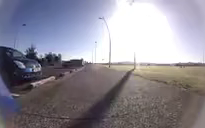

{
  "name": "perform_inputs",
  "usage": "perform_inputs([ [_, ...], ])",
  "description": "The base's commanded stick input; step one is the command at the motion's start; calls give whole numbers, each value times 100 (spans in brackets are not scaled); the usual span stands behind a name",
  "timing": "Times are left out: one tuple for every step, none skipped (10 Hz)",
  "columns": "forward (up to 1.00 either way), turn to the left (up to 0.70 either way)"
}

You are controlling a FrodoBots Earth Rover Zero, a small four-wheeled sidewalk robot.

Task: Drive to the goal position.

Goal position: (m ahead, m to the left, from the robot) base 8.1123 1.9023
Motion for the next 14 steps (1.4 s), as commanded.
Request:
perform_inputs([
  [70,0],
  [70,0],
  [70,0],
  [70,0],
  [70,0],
  [70,0],
  [70,0],
  [70,0],
  [70,0],
  [70,0],
  [70,0],
  [70,0],
  [70,0],
  [70,0],
])
